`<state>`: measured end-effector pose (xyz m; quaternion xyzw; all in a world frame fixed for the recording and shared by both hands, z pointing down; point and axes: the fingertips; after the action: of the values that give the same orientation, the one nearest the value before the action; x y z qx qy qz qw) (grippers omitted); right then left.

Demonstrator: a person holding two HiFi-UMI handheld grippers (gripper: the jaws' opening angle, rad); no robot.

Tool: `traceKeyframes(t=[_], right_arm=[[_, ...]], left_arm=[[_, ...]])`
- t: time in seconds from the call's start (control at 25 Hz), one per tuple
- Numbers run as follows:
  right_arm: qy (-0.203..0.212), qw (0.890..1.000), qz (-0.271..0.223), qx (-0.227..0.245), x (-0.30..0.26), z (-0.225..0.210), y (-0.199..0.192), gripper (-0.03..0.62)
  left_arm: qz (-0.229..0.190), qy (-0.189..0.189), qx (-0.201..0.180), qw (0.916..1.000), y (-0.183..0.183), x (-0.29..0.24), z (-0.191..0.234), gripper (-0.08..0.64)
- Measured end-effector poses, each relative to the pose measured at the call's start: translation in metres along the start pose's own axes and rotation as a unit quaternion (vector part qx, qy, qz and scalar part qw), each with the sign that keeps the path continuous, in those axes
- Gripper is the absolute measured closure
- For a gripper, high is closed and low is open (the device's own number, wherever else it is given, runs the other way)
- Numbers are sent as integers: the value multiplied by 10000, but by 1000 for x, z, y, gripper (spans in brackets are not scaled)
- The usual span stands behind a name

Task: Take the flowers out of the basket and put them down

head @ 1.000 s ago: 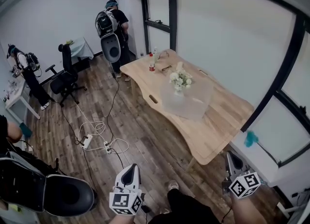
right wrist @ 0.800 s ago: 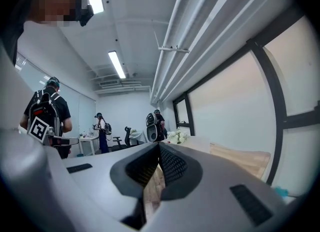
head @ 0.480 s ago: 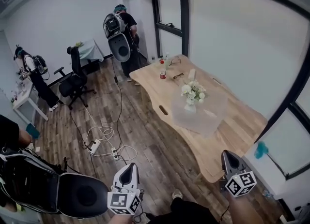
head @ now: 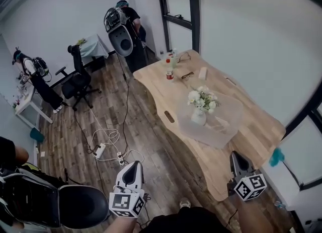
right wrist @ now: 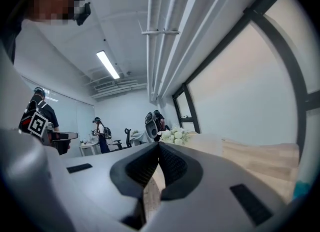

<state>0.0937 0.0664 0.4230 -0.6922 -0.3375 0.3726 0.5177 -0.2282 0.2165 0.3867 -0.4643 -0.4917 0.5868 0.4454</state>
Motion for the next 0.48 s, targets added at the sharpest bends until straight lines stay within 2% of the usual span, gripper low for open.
traceKeyframes(t=[0.28, 0.48], right_arm=[[145, 9998, 95, -68, -51, -15, -4, 571], [178, 9997, 19, -160, -70, -17, -1, 571]], left_arm=[[144, 80, -56, 9998, -1, -41, 10, 555], [208, -72, -92, 9997, -2, -72, 19, 555]])
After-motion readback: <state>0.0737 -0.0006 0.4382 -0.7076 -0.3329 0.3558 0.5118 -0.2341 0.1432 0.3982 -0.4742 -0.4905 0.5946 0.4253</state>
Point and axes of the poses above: the fingertips, and each gripper's own axes: x backward along the fingers, z to its left, y out of its top, and after that the axes turned 14 degrees about -y, right-handed
